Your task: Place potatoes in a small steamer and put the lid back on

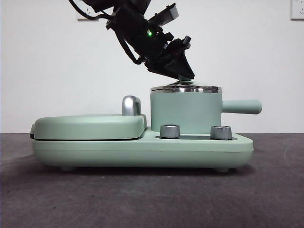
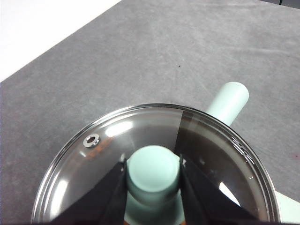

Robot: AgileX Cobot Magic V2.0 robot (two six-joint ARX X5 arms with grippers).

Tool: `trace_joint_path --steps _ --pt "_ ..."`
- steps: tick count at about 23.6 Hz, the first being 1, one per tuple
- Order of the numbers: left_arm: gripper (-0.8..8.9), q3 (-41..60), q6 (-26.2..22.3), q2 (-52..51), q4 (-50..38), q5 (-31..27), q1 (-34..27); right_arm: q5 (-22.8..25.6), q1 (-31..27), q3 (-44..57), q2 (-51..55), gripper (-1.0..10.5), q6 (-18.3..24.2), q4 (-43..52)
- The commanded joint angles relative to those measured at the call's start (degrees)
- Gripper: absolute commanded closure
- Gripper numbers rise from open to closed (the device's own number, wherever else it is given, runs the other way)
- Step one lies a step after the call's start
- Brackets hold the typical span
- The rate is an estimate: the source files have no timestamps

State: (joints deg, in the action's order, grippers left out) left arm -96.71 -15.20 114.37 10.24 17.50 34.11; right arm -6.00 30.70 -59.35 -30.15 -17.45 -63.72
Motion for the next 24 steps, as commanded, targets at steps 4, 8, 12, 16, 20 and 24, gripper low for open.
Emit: trace_joint_path --steps 4,8,12,16,20,24 --pt "8.08 -1.29 0.61 1.7 1.01 -0.94 -0.28 0.0 0.31 -0.35 -0.42 5.4 -0.63 0.7" --pt "8.08 -1.29 -1.95 1.7 2.05 -0.94 0.68 0.04 0.31 -0.35 -0.42 5.4 -0.63 0.72" --pt "6.17 -1.29 -2.12 1.7 1.88 -0.98 1.27 0.04 0.31 -0.35 -0.42 5.4 -0.63 0.72" --pt "4.08 -1.97 -1.66 1.27 2.32 -0.98 1.29 0.04 0.31 -0.35 -0.42 5.4 -0.63 0.7" --pt "3.98 -5.01 -0.26 -0.85 7.28 -0.98 1.27 0.04 0.31 -0.35 -0.42 5.4 -0.63 0.7" --pt "3.98 -9.99 2.19 -4.11 16.24 -0.98 1.27 0.11 0.31 -0.35 -0.42 5.4 -0.61 0.74"
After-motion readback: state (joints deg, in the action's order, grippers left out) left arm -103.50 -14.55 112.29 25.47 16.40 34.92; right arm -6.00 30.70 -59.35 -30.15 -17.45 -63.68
